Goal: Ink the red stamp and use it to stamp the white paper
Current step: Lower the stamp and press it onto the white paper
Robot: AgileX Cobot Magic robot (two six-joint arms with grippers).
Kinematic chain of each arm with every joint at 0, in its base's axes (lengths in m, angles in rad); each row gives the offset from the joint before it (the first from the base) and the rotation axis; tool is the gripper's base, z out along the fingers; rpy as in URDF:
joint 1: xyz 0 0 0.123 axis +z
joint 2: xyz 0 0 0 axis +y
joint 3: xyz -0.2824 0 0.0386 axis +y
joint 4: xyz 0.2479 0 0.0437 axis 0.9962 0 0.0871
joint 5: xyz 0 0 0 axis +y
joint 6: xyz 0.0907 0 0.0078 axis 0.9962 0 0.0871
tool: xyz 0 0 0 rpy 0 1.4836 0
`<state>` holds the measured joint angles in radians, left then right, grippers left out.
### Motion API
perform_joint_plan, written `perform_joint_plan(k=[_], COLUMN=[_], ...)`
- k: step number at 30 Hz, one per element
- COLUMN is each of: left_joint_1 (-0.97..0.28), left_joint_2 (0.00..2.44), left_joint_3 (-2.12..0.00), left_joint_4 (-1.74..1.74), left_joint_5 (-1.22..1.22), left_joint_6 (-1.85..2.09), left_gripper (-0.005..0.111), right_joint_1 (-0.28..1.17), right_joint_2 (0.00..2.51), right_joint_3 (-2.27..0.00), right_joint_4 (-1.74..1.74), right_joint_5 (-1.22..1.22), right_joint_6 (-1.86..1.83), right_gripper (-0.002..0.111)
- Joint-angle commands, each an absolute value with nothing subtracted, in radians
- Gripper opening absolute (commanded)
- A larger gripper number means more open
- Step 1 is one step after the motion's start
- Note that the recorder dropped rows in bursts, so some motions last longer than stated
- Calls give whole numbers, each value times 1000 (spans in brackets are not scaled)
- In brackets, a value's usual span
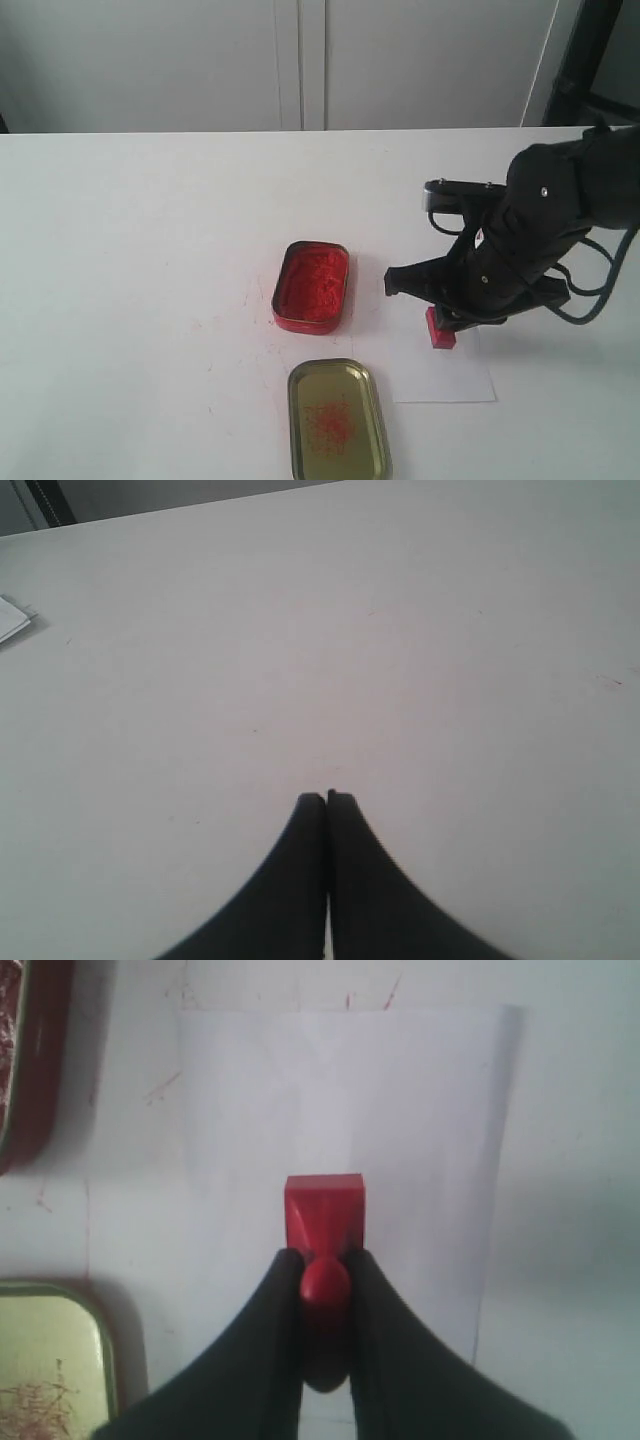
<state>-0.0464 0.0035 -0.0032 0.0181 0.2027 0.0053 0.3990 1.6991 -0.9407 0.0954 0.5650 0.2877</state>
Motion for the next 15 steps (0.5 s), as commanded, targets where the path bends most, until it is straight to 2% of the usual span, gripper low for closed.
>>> perform_joint_plan(k=[1,15], left_joint_1=[-43,-43], left_joint_2=[0,0], left_joint_3=[0,0], left_joint_4=[17,17], left_joint_5=[203,203], left_joint_6=[8,8], left_gripper=[0,0], right_joint_1=[400,424], right_joint_2=[1689,1689], right_joint_3=[-873,-957], right_joint_4=[97,67], right_joint_5=[476,599], right_joint_6=[291,319], right_gripper=[0,0])
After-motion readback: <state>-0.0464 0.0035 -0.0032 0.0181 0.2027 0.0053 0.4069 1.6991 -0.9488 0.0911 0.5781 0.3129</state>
